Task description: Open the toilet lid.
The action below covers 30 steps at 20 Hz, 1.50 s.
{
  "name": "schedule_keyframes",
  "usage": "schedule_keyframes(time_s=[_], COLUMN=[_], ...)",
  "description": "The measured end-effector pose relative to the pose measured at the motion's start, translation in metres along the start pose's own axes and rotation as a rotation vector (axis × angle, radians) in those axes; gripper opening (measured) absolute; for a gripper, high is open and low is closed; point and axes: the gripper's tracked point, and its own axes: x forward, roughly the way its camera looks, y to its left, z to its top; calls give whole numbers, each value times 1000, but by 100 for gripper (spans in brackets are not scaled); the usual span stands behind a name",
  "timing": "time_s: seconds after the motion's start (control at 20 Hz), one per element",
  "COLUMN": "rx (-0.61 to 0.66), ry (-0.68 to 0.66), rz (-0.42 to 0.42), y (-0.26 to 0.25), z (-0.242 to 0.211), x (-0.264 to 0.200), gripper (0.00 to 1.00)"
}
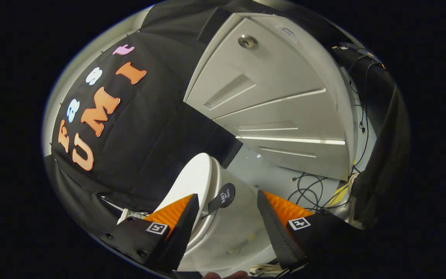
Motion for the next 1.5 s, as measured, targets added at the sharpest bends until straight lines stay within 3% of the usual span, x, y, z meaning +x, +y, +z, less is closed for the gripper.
schedule_keyframes(time_s=[0.1, 0.15, 0.3, 0.45, 0.5, 0.7, 1.25, 1.5], rx=[65, 84, 115, 83, 80, 89, 148, -8], ry=[63, 78, 81, 52, 48, 50, 39, 52], rz=[66, 91, 105, 75, 69, 87, 17, -29], y=[9, 13, 11, 6, 6, 11, 14, 36], z=[-14, -17, -21, -19, -19, -16, -5, 5], x=[7, 11, 33, 37, 40, 40, 48, 40], gripper=[97, 85, 69, 30, 31, 16, 9, 9])
